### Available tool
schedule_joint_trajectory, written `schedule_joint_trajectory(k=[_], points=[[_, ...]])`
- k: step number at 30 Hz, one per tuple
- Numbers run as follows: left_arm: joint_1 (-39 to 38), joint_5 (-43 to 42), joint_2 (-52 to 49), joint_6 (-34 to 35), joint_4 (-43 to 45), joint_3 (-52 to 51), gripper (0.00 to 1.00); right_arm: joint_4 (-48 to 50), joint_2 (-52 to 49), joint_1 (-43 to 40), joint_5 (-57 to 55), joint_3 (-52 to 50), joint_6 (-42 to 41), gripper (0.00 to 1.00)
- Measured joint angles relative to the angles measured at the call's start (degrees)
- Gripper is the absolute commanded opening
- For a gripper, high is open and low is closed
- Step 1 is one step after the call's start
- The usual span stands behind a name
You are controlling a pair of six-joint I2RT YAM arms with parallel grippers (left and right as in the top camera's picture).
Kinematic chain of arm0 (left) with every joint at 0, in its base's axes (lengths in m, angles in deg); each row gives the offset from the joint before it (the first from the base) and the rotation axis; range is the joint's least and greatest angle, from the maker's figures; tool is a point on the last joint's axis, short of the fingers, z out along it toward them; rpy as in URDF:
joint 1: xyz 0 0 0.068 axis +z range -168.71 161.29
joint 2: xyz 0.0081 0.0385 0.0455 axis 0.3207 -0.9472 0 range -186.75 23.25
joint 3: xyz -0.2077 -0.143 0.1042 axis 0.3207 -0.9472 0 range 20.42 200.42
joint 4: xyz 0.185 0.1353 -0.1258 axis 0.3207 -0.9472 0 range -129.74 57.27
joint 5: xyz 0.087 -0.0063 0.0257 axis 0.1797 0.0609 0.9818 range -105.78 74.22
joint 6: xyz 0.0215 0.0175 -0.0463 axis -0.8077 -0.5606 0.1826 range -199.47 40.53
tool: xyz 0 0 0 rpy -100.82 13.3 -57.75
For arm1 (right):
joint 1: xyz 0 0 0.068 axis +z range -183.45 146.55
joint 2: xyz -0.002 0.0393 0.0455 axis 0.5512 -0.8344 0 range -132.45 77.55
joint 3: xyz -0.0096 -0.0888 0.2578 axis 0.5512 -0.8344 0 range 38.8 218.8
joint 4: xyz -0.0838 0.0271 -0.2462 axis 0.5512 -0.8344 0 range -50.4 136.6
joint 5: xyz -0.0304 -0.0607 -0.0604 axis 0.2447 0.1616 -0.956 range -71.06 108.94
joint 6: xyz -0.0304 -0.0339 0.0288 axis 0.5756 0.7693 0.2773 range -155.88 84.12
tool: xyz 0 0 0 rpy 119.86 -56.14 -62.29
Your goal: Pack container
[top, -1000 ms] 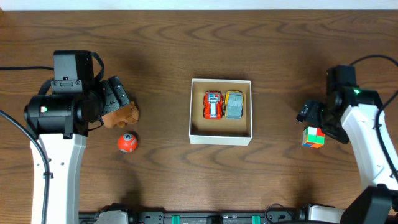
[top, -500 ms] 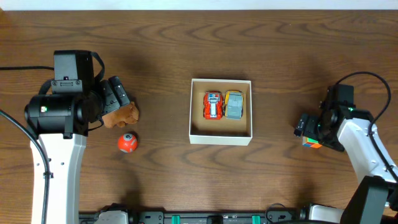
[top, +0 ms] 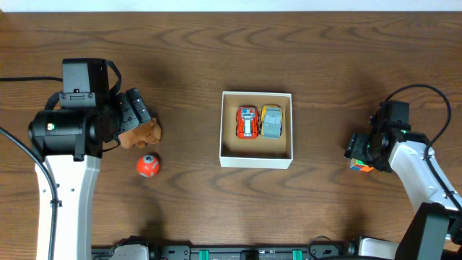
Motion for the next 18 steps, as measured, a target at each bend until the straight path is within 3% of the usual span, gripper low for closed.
schedule_joint_trajectory(k=[11, 18], points=[[0.0, 0.0, 0.0, 0.0, 0.0, 0.0, 0.98, 0.3, 0.0, 0.0, 0.2, 0.0, 0.2, 0.42], [0.0, -0.2, 0.0, 0.0, 0.0, 0.0, 0.98, 0.4, 0.0, 0.0, 0.2, 0.0, 0.1, 0.36]])
